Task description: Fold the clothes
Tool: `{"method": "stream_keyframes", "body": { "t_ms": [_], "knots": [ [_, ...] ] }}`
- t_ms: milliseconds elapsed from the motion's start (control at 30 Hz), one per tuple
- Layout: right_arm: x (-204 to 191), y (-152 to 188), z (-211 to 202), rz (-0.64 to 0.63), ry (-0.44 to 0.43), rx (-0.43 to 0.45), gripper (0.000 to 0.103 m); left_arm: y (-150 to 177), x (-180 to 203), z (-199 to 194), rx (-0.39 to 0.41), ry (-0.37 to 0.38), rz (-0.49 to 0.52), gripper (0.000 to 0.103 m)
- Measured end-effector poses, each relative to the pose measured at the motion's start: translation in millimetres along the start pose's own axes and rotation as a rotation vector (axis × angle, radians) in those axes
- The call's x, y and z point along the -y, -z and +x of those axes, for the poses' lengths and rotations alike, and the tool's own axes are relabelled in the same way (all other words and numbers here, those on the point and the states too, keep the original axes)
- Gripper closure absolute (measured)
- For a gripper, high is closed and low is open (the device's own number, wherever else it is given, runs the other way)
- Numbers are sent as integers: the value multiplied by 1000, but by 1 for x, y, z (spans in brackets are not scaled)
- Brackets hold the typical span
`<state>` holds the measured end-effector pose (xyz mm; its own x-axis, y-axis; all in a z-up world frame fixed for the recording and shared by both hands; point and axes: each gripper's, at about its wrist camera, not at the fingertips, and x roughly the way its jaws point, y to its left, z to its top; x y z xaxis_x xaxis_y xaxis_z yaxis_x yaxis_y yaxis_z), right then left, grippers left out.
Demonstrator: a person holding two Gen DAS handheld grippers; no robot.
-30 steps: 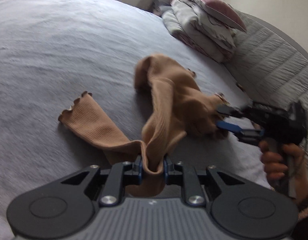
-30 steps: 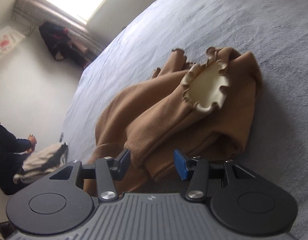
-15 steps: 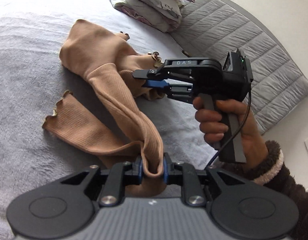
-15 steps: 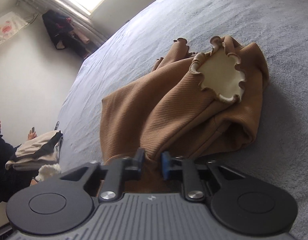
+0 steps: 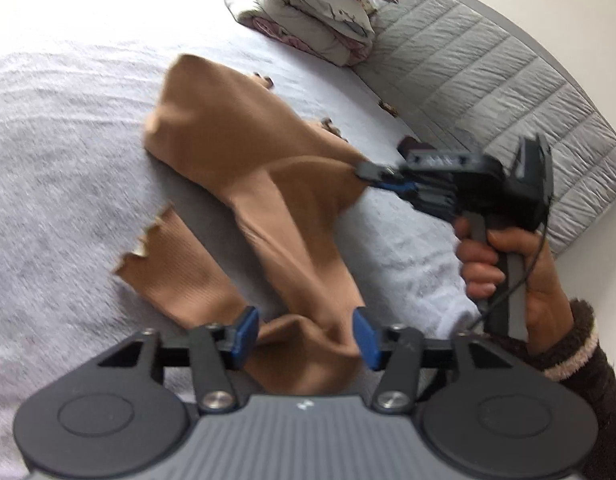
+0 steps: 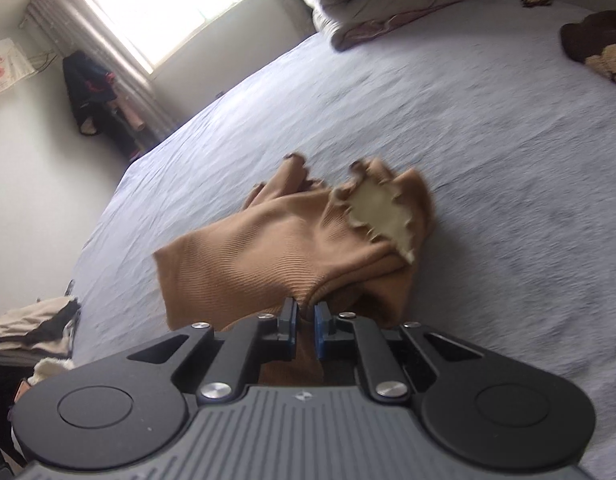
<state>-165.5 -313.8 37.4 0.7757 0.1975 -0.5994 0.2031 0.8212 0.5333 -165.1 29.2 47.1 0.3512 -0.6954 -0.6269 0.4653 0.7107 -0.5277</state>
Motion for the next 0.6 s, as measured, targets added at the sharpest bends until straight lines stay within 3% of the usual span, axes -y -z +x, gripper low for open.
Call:
{"method": "stream_keyframes", "body": {
  "t_ms": [200,600],
  "knots": [
    [19,-6,-11,20,58,38,93,-20,-13,-10,66,-38,-47,32],
    [48,-19,-20,45,204,134,94,-76,-49,27,145,-117,-202,30]
  ]
}}
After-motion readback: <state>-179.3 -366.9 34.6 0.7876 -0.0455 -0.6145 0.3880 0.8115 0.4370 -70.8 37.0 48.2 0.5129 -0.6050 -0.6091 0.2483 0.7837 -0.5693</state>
